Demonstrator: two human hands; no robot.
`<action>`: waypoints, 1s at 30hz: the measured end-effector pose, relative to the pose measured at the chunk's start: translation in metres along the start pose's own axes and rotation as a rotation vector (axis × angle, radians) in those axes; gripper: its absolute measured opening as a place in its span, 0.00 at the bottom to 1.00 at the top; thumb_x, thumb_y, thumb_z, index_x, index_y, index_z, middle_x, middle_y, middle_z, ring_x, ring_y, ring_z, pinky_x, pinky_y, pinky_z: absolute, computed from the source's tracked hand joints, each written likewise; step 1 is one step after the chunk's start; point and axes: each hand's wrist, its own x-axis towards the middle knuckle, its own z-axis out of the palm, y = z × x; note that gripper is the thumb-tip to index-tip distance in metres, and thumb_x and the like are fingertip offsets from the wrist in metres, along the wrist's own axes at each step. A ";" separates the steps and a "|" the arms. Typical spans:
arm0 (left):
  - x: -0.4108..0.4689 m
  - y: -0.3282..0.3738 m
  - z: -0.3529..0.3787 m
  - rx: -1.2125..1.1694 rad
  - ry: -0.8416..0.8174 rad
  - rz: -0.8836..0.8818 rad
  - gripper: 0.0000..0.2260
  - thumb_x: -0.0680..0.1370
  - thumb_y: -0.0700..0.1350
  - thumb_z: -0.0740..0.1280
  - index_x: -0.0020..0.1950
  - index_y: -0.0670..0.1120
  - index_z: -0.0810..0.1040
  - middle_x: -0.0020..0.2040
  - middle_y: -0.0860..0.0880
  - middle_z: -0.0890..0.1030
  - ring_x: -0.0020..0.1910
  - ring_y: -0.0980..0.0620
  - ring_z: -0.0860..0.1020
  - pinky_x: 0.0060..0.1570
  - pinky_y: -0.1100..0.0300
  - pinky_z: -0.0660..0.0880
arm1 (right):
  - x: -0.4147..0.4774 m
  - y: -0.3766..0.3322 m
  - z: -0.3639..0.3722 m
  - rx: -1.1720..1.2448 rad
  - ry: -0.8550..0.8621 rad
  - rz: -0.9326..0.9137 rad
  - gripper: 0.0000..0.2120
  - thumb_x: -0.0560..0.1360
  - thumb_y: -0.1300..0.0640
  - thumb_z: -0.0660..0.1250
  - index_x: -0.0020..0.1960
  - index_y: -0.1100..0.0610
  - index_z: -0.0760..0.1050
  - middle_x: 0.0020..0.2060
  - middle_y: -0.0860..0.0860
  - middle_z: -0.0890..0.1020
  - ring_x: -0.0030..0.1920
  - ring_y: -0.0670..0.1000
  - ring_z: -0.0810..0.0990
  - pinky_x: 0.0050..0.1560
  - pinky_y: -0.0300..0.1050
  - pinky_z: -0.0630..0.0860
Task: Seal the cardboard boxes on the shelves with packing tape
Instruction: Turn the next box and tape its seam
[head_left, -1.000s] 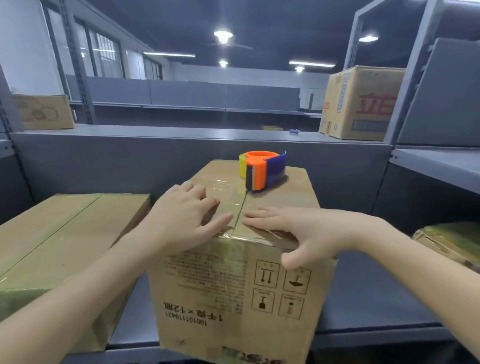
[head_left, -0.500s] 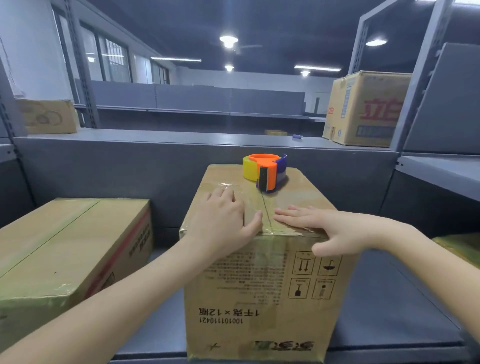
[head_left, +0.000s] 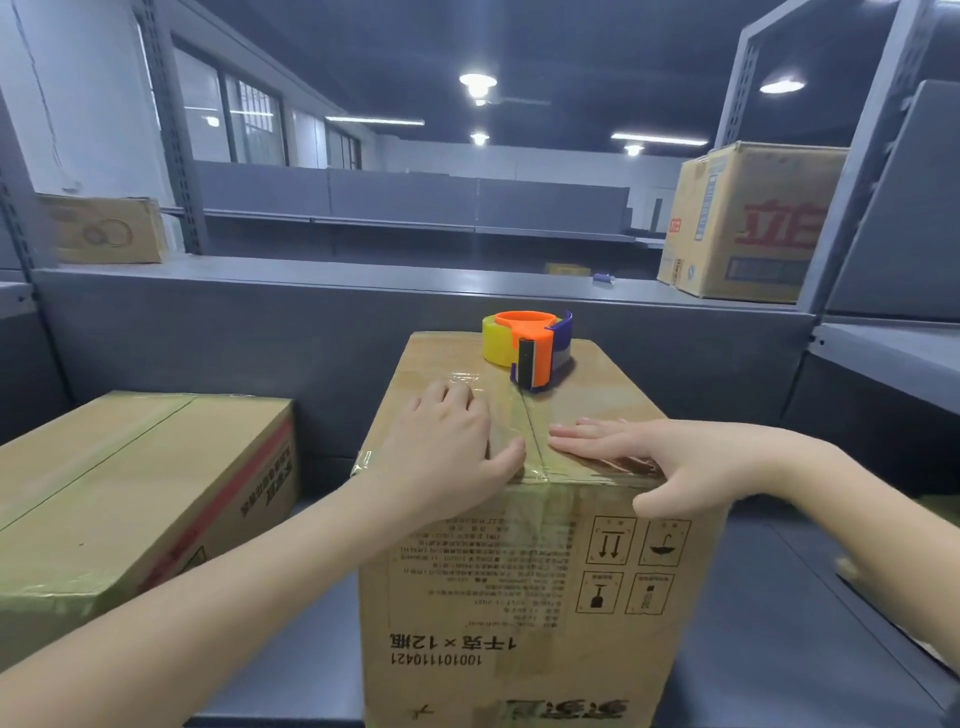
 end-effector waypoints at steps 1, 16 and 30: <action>0.004 -0.002 -0.001 -0.010 -0.038 -0.005 0.23 0.76 0.62 0.52 0.52 0.45 0.74 0.51 0.50 0.73 0.49 0.52 0.66 0.48 0.58 0.64 | 0.000 0.001 -0.004 0.012 -0.027 -0.009 0.33 0.77 0.53 0.62 0.70 0.31 0.48 0.70 0.26 0.47 0.69 0.29 0.44 0.70 0.35 0.46; 0.100 -0.006 0.002 -0.718 -0.087 -0.407 0.14 0.65 0.50 0.71 0.46 0.45 0.83 0.44 0.47 0.83 0.47 0.48 0.81 0.51 0.50 0.78 | 0.116 0.059 -0.069 -0.052 0.531 0.165 0.25 0.74 0.64 0.66 0.68 0.52 0.64 0.64 0.52 0.72 0.60 0.53 0.73 0.57 0.46 0.74; 0.094 -0.006 0.005 -0.943 0.104 -0.533 0.05 0.73 0.35 0.68 0.42 0.42 0.83 0.34 0.46 0.83 0.31 0.55 0.81 0.36 0.63 0.80 | 0.142 0.086 -0.080 -0.056 0.539 -0.020 0.07 0.74 0.62 0.61 0.52 0.58 0.70 0.48 0.55 0.77 0.46 0.53 0.75 0.45 0.48 0.73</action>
